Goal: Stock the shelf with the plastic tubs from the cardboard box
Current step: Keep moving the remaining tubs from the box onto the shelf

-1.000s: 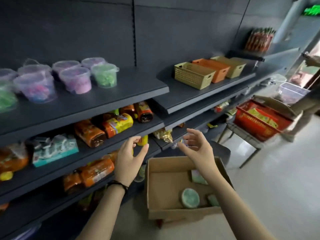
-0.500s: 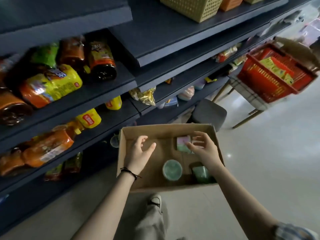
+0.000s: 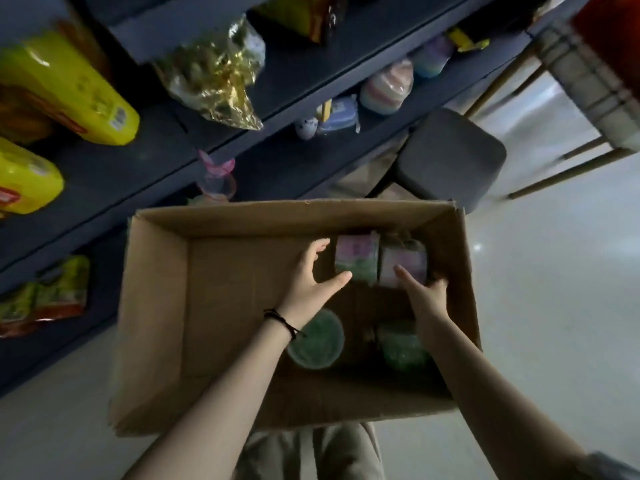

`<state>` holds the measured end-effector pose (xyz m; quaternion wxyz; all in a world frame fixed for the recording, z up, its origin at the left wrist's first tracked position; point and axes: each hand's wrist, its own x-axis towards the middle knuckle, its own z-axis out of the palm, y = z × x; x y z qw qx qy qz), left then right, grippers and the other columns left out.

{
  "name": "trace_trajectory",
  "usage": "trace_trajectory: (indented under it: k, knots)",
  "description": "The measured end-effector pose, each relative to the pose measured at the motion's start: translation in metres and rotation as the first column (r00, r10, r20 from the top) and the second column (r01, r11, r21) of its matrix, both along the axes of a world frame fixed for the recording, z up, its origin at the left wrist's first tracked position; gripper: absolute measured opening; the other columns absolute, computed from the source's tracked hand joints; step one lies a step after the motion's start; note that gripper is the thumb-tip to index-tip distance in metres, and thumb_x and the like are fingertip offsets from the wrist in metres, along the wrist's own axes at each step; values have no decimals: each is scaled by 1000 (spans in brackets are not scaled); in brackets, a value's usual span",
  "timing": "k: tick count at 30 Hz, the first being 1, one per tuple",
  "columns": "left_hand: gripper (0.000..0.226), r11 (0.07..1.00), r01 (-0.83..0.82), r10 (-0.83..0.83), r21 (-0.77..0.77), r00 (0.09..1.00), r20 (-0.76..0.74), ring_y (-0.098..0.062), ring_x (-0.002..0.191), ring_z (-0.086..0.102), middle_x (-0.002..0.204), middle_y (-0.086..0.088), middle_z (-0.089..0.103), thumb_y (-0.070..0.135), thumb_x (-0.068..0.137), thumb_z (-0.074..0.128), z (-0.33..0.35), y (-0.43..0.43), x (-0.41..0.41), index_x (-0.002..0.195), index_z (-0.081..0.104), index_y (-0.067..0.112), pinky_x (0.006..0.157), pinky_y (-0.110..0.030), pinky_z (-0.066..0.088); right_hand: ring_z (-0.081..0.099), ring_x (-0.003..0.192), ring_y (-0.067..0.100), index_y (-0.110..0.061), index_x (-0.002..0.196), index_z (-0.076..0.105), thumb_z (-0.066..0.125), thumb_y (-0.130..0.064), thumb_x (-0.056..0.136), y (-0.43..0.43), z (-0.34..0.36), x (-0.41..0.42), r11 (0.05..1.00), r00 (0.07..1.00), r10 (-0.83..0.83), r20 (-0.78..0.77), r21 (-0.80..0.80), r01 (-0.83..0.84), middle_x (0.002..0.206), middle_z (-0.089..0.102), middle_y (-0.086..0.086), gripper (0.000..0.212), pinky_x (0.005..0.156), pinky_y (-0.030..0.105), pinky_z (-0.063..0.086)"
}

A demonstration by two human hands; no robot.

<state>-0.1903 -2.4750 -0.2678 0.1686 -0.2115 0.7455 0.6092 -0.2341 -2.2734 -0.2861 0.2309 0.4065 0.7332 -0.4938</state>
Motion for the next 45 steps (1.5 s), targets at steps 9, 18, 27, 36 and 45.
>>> trace_trajectory:
  k: [9,18,27,36,45]
  knots:
    - [111,810,398,-429,-431,903,28,-23,147,11,158,-2,20,30,65,86,-82,39,-54,151,17,27,116,-42,17,49,124,27,-20,145,35,69,-53,79,8,-67,-26,998,998,-54,-30,-39,53,139,49,7,81,105,41,40]
    - [99,644,413,-346,-644,908,237,-33,126,38,139,-7,30,38,60,86,-99,31,-26,141,33,17,102,-48,30,52,121,20,-29,125,54,75,-41,78,10,-69,-23,967,950,227,-212,-70,-247,134,51,2,53,102,42,45]
    - [98,800,128,99,-586,935,339,-30,120,44,127,-8,39,46,47,91,-108,-21,7,121,38,9,97,-46,42,30,134,15,-33,135,43,81,-38,73,-11,-74,-36,870,816,491,-305,142,-471,150,24,0,73,111,37,34]
    - [91,899,-308,388,-312,889,241,-12,97,50,114,4,48,38,49,93,-89,-9,15,113,30,21,77,-22,40,58,111,16,-21,140,33,90,-29,60,-23,-62,-35,872,838,490,-240,153,-466,115,52,-9,98,78,17,48]
    - [60,752,-656,652,-70,755,-74,21,80,57,96,19,56,5,56,90,52,-15,40,97,49,22,64,1,42,47,127,16,-15,147,27,92,-32,55,-53,71,-10,726,609,674,-419,219,-653,139,48,1,114,104,39,45]
